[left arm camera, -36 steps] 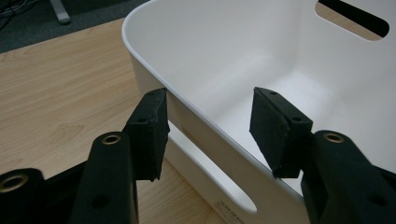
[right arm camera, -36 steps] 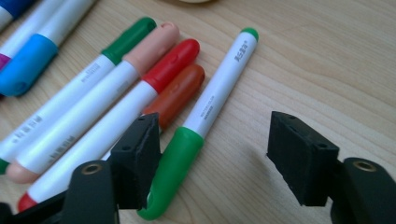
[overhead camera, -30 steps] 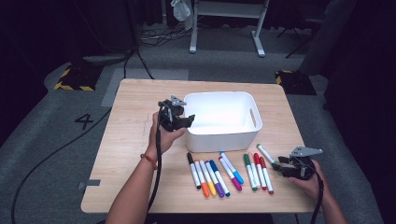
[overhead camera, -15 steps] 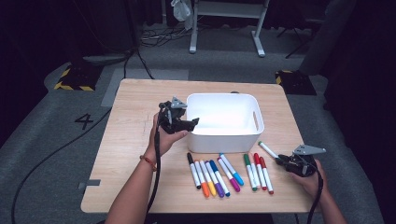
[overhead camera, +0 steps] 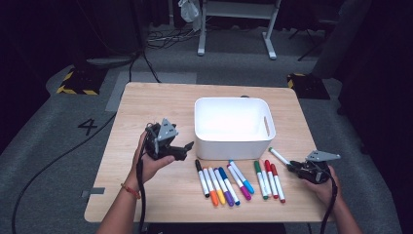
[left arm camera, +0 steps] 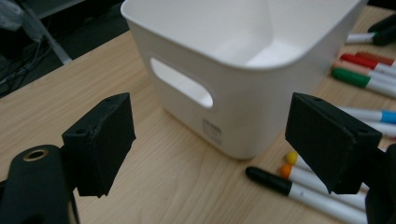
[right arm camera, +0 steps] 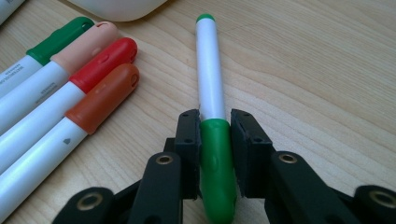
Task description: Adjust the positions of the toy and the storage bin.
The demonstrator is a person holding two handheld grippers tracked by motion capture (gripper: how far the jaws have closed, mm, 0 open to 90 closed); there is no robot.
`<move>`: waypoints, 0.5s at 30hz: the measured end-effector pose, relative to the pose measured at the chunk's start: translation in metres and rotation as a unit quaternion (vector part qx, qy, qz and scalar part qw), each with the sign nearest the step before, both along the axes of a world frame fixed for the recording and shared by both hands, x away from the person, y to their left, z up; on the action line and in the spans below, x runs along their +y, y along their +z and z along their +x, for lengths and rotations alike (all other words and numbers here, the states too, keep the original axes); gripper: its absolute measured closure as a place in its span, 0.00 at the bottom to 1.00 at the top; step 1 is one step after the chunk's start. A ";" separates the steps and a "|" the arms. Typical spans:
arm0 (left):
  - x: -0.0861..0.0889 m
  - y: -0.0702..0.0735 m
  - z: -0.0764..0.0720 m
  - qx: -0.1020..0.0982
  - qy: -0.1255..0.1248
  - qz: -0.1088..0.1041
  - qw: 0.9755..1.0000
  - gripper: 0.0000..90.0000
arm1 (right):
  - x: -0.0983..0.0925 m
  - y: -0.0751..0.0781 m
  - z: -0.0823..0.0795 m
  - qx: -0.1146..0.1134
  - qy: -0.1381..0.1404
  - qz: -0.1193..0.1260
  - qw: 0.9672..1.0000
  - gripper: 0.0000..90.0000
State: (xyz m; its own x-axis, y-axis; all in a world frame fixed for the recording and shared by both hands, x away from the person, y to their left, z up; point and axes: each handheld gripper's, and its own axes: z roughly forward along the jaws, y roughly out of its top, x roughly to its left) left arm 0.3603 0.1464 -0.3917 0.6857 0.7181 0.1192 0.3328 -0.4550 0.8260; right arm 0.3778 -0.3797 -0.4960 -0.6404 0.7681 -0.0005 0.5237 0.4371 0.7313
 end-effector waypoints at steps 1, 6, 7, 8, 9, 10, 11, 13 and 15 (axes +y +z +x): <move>0.003 -0.004 -0.005 0.000 0.002 0.007 1.000 0.18 | 0.000 0.000 0.000 0.000 0.000 0.000 1.000 0.82; 0.018 -0.035 -0.023 0.021 0.006 0.022 1.000 0.18 | 0.000 0.000 0.000 -0.001 -0.001 0.000 1.000 0.82; 0.018 -0.035 -0.023 0.021 0.006 0.022 1.000 0.18 | 0.000 0.000 0.000 -0.001 -0.001 0.000 1.000 0.82; 0.022 -0.050 -0.025 0.036 0.010 0.037 0.999 0.18 | 0.000 0.000 0.000 -0.001 -0.002 0.001 1.000 0.82; 0.022 -0.050 -0.025 0.036 0.010 0.037 0.999 0.18 | 0.000 0.000 0.000 -0.001 -0.002 0.001 1.000 0.82; 0.023 -0.058 -0.026 0.045 0.014 0.045 0.998 0.18 | 0.000 0.000 0.000 -0.001 -0.002 0.000 1.000 0.82; 0.025 -0.064 -0.027 0.052 0.019 0.050 0.997 0.18 | 0.000 0.000 0.000 -0.001 -0.002 0.000 1.000 0.82; 0.030 -0.076 -0.028 0.065 0.022 0.053 0.996 0.18 | 0.001 0.000 0.000 -0.002 -0.003 0.000 1.000 0.82; 0.032 -0.085 -0.027 0.078 0.023 0.060 0.995 0.18 | 0.001 0.000 0.001 -0.002 -0.003 0.000 1.000 0.82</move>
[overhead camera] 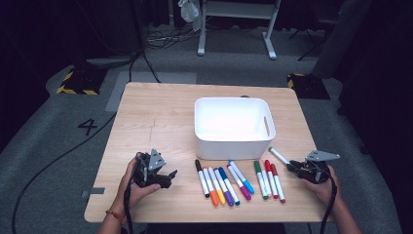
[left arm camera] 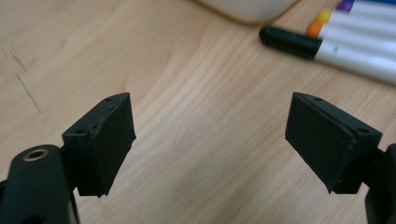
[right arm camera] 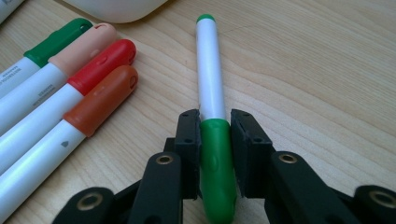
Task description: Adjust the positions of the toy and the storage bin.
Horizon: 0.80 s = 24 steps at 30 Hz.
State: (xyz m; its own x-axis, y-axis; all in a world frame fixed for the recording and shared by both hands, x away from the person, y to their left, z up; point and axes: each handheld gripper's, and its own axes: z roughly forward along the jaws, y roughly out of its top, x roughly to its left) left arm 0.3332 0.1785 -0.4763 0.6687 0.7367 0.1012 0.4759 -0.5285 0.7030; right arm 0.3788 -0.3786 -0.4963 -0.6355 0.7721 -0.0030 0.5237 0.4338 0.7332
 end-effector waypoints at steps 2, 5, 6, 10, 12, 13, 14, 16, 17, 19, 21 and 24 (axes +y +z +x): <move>0.001 -0.006 0.001 0.008 -0.003 0.006 1.000 0.18 | 0.000 0.000 0.001 0.000 0.002 -0.001 1.000 0.82; 0.002 -0.013 0.001 0.015 -0.002 0.006 1.000 0.18 | 0.000 0.000 0.001 -0.001 0.002 0.000 1.000 0.82; 0.004 -0.015 0.002 0.018 -0.003 0.000 1.000 0.18 | 0.000 0.000 0.001 0.000 0.002 0.000 1.000 0.82; 0.006 -0.019 0.003 0.024 -0.004 -0.012 1.000 0.18 | 0.001 0.000 0.001 -0.001 0.001 0.000 1.000 0.82; 0.008 -0.021 0.004 0.027 -0.003 -0.015 1.000 0.18 | 0.001 0.000 0.001 -0.002 0.001 -0.002 1.000 0.82; 0.008 -0.021 0.004 0.027 -0.003 -0.015 1.000 0.18 | 0.001 0.000 0.001 -0.002 0.001 -0.002 1.000 0.82; 0.008 -0.022 0.004 0.030 -0.002 -0.018 0.999 0.18 | 0.001 0.000 0.001 -0.002 0.002 -0.003 1.000 0.82; 0.008 -0.024 0.005 0.030 -0.002 -0.013 0.999 0.18 | 0.001 0.000 0.001 -0.002 0.002 -0.003 1.000 0.82; 0.008 -0.025 0.005 0.036 -0.006 -0.013 0.999 0.18 | 0.001 0.000 0.001 -0.002 0.001 -0.002 1.000 0.82; 0.009 -0.026 0.006 0.038 -0.004 -0.019 0.999 0.18 | 0.001 0.000 0.002 -0.001 0.001 0.000 1.000 0.82; 0.010 -0.027 0.006 0.041 -0.004 -0.025 0.999 0.18 | 0.001 0.000 0.002 -0.001 0.001 0.000 1.000 0.82; 0.012 -0.027 0.009 0.055 -0.004 -0.034 0.998 0.17 | 0.000 0.000 0.002 0.000 0.003 -0.001 1.000 0.82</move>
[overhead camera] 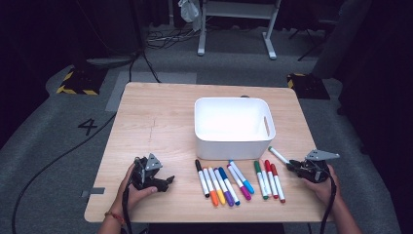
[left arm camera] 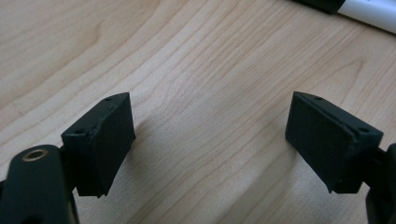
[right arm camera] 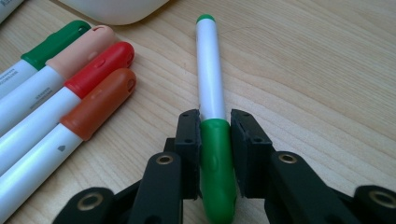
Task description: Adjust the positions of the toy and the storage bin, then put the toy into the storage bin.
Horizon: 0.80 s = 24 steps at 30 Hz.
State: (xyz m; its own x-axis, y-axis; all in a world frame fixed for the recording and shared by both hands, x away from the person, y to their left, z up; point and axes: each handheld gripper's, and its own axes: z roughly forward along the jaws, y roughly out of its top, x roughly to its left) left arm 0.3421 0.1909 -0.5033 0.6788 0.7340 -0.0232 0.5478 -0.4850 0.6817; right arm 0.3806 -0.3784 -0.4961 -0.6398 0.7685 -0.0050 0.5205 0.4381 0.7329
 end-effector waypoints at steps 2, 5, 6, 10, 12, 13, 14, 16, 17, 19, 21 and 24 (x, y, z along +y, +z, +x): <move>0.000 0.000 0.000 -0.001 0.000 0.001 1.000 0.17 | 0.000 0.001 -0.001 -0.003 0.000 0.003 1.000 0.82; -0.001 0.000 0.000 0.000 0.001 0.001 1.000 0.16 | -0.002 0.004 -0.001 -0.007 0.002 0.011 1.000 0.82; -0.001 0.000 0.000 0.001 0.002 0.002 1.000 0.16 | -0.003 0.006 -0.002 -0.009 0.003 0.015 1.000 0.82; -0.001 0.000 0.000 0.000 0.004 0.001 1.000 0.16 | -0.005 0.012 -0.002 -0.019 0.004 0.022 1.000 0.82; -0.001 0.000 0.001 0.002 0.003 0.001 1.000 0.15 | -0.005 0.013 -0.002 -0.021 0.005 0.025 0.999 0.82; -0.001 0.000 0.001 -0.001 0.002 0.004 1.000 0.15 | -0.006 0.014 -0.002 -0.023 0.006 0.025 0.999 0.82; -0.001 0.000 0.001 0.000 0.002 0.003 1.000 0.15 | -0.006 0.014 -0.002 -0.024 0.007 0.025 0.999 0.82; -0.001 0.000 0.001 0.000 0.003 0.003 1.000 0.15 | -0.006 0.015 -0.002 -0.026 0.009 0.024 0.999 0.82; -0.001 0.000 0.001 0.000 0.003 0.003 1.000 0.15 | -0.006 0.015 -0.002 -0.026 0.009 0.024 0.999 0.82; -0.001 0.000 0.001 0.000 0.003 0.003 1.000 0.15 | -0.007 0.019 -0.003 -0.032 0.009 0.029 0.999 0.82; -0.001 0.000 0.001 0.001 0.003 0.003 1.000 0.15 | -0.009 0.022 -0.004 -0.037 0.009 0.033 0.999 0.82; -0.002 0.000 0.001 0.000 0.003 0.002 1.000 0.15 | -0.011 0.027 -0.005 -0.045 0.010 0.040 0.998 0.83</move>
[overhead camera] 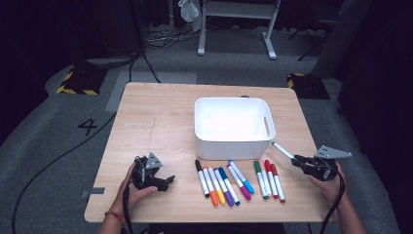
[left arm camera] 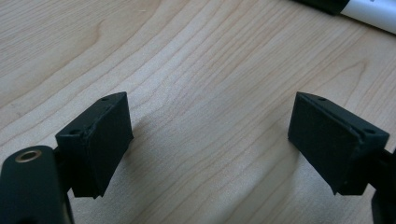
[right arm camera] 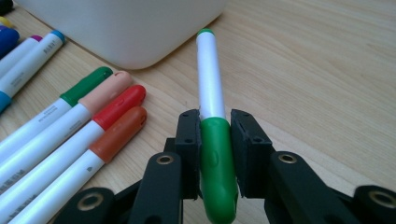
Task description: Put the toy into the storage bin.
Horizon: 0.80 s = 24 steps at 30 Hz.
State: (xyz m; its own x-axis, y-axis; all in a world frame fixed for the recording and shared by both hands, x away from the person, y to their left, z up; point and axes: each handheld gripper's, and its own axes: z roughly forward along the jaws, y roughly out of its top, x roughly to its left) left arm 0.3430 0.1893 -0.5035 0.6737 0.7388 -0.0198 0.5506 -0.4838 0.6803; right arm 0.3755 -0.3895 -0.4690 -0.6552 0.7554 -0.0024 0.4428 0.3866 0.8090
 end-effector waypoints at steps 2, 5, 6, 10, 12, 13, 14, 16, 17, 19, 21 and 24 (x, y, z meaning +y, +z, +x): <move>0.000 0.000 0.000 0.000 0.000 0.000 1.000 0.15 | -0.001 0.004 -0.001 -0.005 0.001 0.006 1.000 0.83; 0.000 0.000 0.000 0.000 0.000 0.000 1.000 0.15 | -0.001 0.009 -0.002 -0.013 0.003 0.009 1.000 0.82; 0.000 0.000 0.000 0.000 0.000 0.000 1.000 0.15 | -0.001 0.012 -0.002 -0.017 0.003 0.010 1.000 0.82; 0.000 0.000 0.000 0.000 0.000 0.000 1.000 0.15 | -0.003 0.022 -0.004 -0.031 0.006 0.021 0.999 0.82; 0.000 0.000 0.000 0.000 0.000 0.000 1.000 0.15 | -0.004 0.029 -0.005 -0.039 0.008 0.025 0.999 0.82; 0.000 0.000 0.000 0.000 0.000 0.000 1.000 0.15 | -0.004 0.032 -0.005 -0.043 0.009 0.025 0.999 0.82; 0.000 0.000 0.000 0.001 -0.001 0.001 1.000 0.15 | -0.003 0.037 -0.006 -0.050 0.009 0.023 0.998 0.83; 0.000 0.000 0.000 0.001 0.000 0.000 1.000 0.15 | -0.003 0.042 -0.006 -0.056 0.012 0.028 0.998 0.83; 0.000 0.000 0.000 0.001 0.000 0.000 1.000 0.15 | -0.003 0.045 -0.006 -0.059 0.013 0.029 0.998 0.82; 0.000 0.000 0.000 0.001 0.000 0.000 1.000 0.15 | -0.003 0.048 -0.006 -0.062 0.014 0.030 0.998 0.83; 0.000 0.000 0.000 0.000 0.000 0.000 1.000 0.15 | -0.003 0.057 -0.004 -0.072 0.016 0.025 0.997 0.82; 0.000 0.000 0.000 0.000 0.000 0.000 1.000 0.15 | -0.004 0.069 -0.002 -0.084 0.021 0.028 0.996 0.82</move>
